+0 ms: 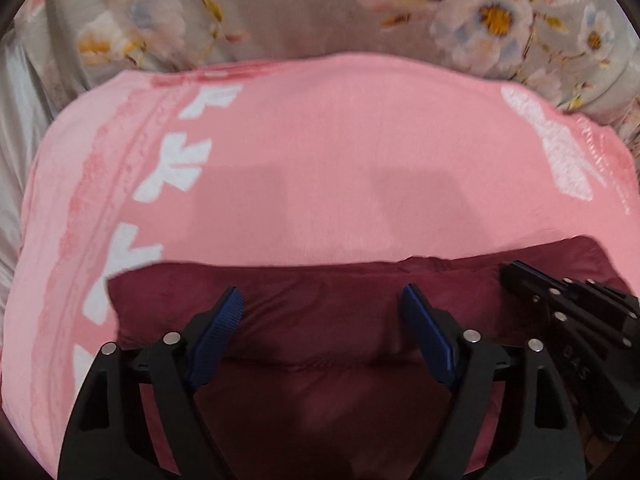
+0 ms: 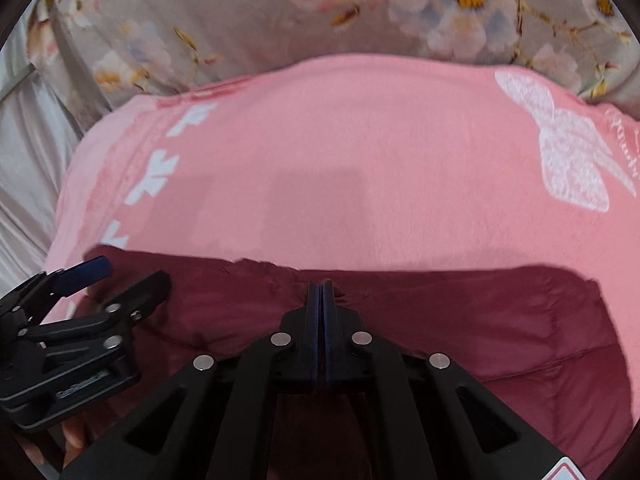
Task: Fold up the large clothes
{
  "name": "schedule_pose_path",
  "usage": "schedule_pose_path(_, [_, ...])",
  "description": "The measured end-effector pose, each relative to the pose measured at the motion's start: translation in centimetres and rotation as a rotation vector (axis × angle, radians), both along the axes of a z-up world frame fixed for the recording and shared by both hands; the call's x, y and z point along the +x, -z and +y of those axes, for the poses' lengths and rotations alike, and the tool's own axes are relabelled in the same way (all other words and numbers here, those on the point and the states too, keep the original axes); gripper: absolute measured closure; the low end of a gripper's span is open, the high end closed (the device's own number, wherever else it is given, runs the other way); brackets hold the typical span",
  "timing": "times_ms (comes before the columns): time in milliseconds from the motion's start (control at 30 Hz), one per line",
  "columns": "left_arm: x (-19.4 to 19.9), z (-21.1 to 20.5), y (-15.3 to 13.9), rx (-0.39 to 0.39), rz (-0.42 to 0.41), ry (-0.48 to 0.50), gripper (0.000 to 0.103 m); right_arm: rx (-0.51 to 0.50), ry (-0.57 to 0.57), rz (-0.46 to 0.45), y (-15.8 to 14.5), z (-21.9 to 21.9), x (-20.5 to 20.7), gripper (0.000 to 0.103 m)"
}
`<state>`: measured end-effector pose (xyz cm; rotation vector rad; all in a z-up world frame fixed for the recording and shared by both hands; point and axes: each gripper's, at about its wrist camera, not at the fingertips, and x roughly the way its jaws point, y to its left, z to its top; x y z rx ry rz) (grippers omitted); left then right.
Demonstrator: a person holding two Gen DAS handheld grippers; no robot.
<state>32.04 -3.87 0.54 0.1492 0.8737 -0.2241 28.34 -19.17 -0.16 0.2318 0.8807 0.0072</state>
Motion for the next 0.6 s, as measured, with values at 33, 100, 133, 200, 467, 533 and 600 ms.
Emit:
schedule_pose_path(33, [0.4, 0.0, 1.0, -0.005, 0.019, -0.002, 0.023, 0.014, 0.003, 0.013, 0.8, -0.2, 0.2, 0.102])
schedule_pose_path(100, [0.8, 0.1, 2.1, -0.026, 0.030, -0.010, 0.023, 0.044, 0.008, 0.027, 1.9, -0.5, 0.3, 0.103])
schedule_pose_path(133, [0.9, 0.2, 2.3, -0.028, 0.027, -0.012, 0.023, 0.051, 0.009, 0.031, 2.1, -0.6, 0.4, 0.103])
schedule_pose_path(200, [1.0, -0.1, 2.8, -0.020, 0.022, -0.017, 0.023, 0.048, 0.006, 0.036, 2.6, -0.5, 0.6, 0.103])
schedule_pose_path(467, [0.9, -0.7, 3.7, 0.014, -0.022, -0.034, 0.021, -0.004, 0.006, 0.000, 3.4, 0.1, 0.3, 0.103])
schedule_pose_path(533, [1.0, -0.8, 3.8, 0.019, -0.024, -0.035, 0.021, -0.013, 0.006, -0.006, 3.5, 0.2, 0.3, 0.103])
schedule_pose_path(600, [1.0, -0.8, 3.8, 0.023, -0.025, -0.036, 0.021, -0.014, 0.007, -0.007, 3.6, 0.3, 0.4, 0.103])
